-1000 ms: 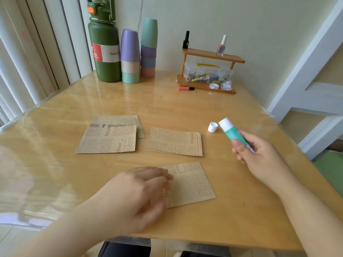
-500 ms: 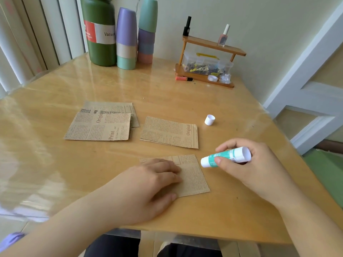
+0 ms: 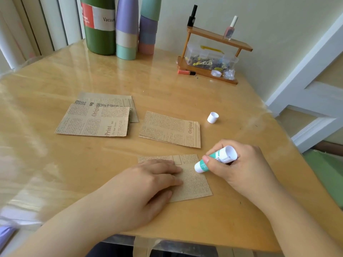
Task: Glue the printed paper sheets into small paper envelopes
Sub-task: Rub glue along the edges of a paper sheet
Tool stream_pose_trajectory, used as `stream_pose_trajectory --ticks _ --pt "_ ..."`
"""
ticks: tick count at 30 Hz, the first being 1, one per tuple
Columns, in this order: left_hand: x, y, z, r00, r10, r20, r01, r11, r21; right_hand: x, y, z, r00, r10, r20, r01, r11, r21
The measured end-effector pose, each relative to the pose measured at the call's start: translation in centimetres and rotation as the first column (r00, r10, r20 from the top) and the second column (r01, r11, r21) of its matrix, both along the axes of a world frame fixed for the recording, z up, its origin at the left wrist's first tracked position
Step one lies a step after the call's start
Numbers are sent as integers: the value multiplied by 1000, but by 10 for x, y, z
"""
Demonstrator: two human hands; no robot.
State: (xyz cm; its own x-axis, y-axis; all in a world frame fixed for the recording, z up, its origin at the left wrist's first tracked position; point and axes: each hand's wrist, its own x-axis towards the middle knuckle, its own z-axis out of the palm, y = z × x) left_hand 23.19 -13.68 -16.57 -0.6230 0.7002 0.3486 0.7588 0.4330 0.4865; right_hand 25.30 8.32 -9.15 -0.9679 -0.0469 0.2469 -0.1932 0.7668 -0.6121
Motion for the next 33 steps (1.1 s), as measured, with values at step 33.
stream_pose_trajectory --ticks 33 --pt "2 -1 7 995 82 -55 -81 997 6 5 4 1 998 53 24 -53 998 21"
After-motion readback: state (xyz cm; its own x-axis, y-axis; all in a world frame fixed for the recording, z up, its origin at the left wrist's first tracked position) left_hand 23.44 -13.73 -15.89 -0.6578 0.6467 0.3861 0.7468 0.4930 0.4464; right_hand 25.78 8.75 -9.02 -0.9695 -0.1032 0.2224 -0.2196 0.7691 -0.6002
